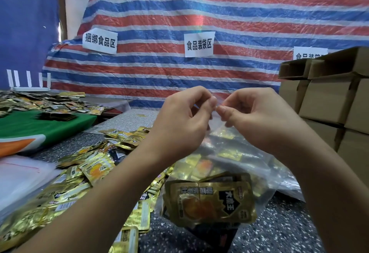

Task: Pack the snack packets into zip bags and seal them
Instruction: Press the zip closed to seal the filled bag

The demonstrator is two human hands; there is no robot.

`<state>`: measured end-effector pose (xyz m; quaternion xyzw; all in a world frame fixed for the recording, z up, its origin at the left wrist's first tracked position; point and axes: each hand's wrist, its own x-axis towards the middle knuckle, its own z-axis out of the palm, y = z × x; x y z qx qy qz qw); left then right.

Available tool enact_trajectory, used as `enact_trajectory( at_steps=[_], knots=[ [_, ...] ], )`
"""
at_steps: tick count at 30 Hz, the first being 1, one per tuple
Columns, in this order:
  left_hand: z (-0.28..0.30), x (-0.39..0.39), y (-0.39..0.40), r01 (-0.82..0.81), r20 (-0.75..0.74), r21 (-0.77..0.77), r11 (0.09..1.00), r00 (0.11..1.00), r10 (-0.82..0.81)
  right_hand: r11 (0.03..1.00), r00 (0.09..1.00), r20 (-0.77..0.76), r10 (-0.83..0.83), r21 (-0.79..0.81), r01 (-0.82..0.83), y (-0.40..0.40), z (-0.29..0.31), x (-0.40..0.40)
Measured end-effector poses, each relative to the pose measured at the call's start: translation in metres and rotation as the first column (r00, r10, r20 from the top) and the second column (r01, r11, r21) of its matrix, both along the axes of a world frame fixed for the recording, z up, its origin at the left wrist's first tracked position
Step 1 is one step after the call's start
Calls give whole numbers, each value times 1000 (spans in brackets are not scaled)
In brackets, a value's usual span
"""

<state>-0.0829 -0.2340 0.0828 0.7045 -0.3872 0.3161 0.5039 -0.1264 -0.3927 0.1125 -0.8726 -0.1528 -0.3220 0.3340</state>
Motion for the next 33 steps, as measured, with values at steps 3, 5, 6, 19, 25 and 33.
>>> enact_trajectory(
  at_steps=[3,5,6,19,25,33],
  knots=[
    [-6,-1,-6,-52,58,-92,994,997,58,999,1000,-18,-6,-40,6,-3,2,-2],
    [-9,-3,-10,-71,73,-129,989,994,81,998,1000,-26,-11,-62,10,-4,3,-2],
    [-11,-3,-11,-78,77,-147,986,993,90,998,999,-32,-15,-69,13,-4,3,-2],
    [-10,-2,-3,-167,69,-273,947,979,193,998,996,-83,-19,-59,14,-13,0,3],
    [-10,0,-1,-161,45,-236,959,983,176,994,997,-62,-42,-104,35,-13,-3,6],
    [-3,-9,-2,-112,38,-171,979,992,120,990,996,28,84,-118,-80,-2,1,1]
  ],
)
